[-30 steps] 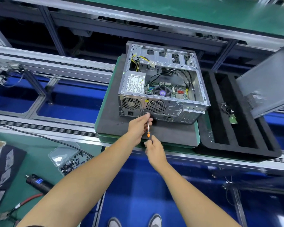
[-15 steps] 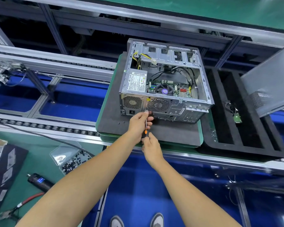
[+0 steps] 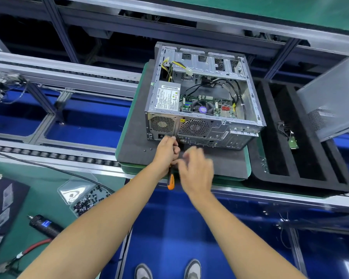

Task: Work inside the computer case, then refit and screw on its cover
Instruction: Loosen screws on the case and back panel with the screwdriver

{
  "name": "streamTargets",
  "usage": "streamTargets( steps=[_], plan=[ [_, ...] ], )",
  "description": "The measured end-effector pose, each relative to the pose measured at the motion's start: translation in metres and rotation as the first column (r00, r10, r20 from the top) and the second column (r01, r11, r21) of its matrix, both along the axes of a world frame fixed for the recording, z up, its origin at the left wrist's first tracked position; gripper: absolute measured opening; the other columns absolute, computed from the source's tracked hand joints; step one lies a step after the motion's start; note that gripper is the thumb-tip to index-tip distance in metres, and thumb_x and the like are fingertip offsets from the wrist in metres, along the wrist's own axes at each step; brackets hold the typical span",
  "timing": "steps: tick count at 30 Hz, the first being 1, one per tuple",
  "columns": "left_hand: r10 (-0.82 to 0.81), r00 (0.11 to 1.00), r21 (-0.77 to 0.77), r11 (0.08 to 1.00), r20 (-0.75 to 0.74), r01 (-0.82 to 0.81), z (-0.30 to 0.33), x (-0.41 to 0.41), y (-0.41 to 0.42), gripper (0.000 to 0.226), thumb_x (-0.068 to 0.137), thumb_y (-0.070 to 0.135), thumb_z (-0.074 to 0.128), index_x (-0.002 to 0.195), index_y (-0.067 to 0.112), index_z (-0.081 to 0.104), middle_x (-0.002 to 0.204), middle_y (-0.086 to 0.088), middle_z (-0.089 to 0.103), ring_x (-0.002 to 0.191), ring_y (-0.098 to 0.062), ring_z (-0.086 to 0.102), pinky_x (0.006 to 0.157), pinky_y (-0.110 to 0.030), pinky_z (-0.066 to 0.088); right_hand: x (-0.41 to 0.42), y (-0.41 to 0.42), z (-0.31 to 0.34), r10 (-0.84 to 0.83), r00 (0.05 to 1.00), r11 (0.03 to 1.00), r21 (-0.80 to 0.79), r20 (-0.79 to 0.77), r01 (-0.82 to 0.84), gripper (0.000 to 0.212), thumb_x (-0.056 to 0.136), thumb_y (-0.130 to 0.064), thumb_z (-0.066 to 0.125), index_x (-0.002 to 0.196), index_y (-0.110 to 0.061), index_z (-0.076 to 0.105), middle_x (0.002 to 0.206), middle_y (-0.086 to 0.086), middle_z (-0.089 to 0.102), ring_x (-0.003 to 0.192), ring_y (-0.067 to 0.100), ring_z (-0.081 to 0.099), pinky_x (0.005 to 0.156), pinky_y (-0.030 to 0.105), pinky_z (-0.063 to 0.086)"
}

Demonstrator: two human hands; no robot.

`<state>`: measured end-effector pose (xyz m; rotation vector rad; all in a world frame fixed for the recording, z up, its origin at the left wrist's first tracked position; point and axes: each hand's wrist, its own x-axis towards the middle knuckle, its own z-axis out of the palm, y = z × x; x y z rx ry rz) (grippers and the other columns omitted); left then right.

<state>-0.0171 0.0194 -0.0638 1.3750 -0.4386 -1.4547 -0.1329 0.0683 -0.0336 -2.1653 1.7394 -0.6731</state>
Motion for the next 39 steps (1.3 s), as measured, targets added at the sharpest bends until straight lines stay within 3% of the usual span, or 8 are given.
streamTargets(
  steps=[2,5,7,9,12,16,23,39],
  plan=[
    [-0.055,0.998,-0.033,0.998,0.038,0.056,-0.004,0.003,0.003,0.023,0.108,0.027,0.040,0.089,0.016,0.045,0.055,0.001,0.039,0.041,-0.011,0.024,0.038,-0.019,0.017,-0.008,-0.034,0.025,-0.064,0.991,0.913,-0.394,0.121,0.107,0.029,0.080,-0.037,0.059,0.101,-0.017,0.058,0.104,0.004,0.055,0.098,0.026,0.050,0.086,0.041,0.034],
    [-0.132,0.985,-0.071,0.988,0.108,0.140,-0.007,0.001,0.005,0.025,0.109,0.028,0.041,0.092,0.012,0.049,0.055,0.001,0.042,0.039,-0.011,0.026,0.038,-0.020,0.020,-0.021,-0.100,0.069,-0.131,0.990,0.841,-0.524,0.046,0.135,0.042,0.079,-0.045,0.058,0.112,-0.019,0.057,0.114,0.008,0.051,0.108,0.025,0.042,0.094,0.043,0.032],
    [-0.144,0.981,-0.082,0.985,0.128,0.155,-0.005,-0.003,0.002,0.027,0.110,0.029,0.041,0.092,0.011,0.051,0.055,0.001,0.043,0.038,-0.010,0.026,0.038,-0.018,0.021,-0.026,-0.136,0.092,-0.078,0.983,0.929,-0.370,-0.164,0.012,0.049,0.081,-0.055,0.044,0.113,-0.020,0.058,0.111,0.008,0.057,0.103,0.027,0.048,0.089,0.042,0.032],
    [-0.127,0.984,-0.088,0.986,0.127,0.139,-0.005,-0.007,-0.002,0.027,0.110,0.029,0.041,0.093,0.011,0.052,0.056,0.001,0.043,0.038,-0.009,0.025,0.037,-0.018,0.021,-0.030,-0.156,0.102,0.139,0.924,0.990,0.013,-0.356,-0.144,0.057,0.085,-0.059,0.025,0.113,-0.022,0.059,0.108,0.010,0.065,0.094,0.029,0.055,0.082,0.041,0.034],
    [-0.115,0.986,-0.083,0.989,0.120,0.125,-0.006,-0.009,-0.006,0.026,0.110,0.028,0.041,0.097,0.009,0.053,0.056,0.001,0.045,0.038,-0.009,0.026,0.038,-0.019,0.020,-0.036,-0.168,0.097,0.434,0.652,0.898,0.355,-0.621,-0.259,0.037,0.104,-0.023,0.034,0.139,-0.031,0.044,0.124,0.017,0.061,0.101,0.034,0.058,0.083,0.044,0.050],
    [-0.042,0.994,-0.077,0.996,0.096,0.049,-0.004,-0.007,-0.007,0.027,0.110,0.027,0.041,0.096,0.009,0.055,0.054,0.003,0.047,0.037,-0.008,0.025,0.037,-0.019,0.019,-0.034,-0.173,0.098,0.503,0.617,0.863,0.381,-0.605,-0.330,0.061,0.097,0.006,0.039,0.147,-0.029,0.031,0.105,0.017,0.053,0.089,0.033,0.051,0.074,0.042,0.046],
    [-0.029,0.994,-0.053,0.998,0.105,0.035,0.000,-0.006,-0.008,0.029,0.110,0.029,0.044,0.099,0.009,0.061,0.055,0.002,0.048,0.038,-0.007,0.027,0.037,-0.021,0.020,-0.040,-0.182,0.089,0.538,0.604,0.842,0.404,-0.588,-0.357,0.049,0.108,-0.014,0.029,0.136,-0.053,0.036,0.125,0.016,0.055,0.103,0.034,0.053,0.085,0.045,0.048],
    [-0.065,0.987,-0.035,0.997,0.149,0.071,0.006,-0.009,-0.006,0.031,0.110,0.029,0.044,0.106,0.007,0.065,0.058,-0.002,0.049,0.041,-0.009,0.028,0.037,-0.020,0.022,-0.042,-0.185,0.085,0.529,0.640,0.847,0.394,-0.558,-0.357,0.047,0.108,-0.014,0.029,0.134,-0.052,0.037,0.124,0.017,0.057,0.098,0.032,0.052,0.081,0.043,0.047]
  ],
)
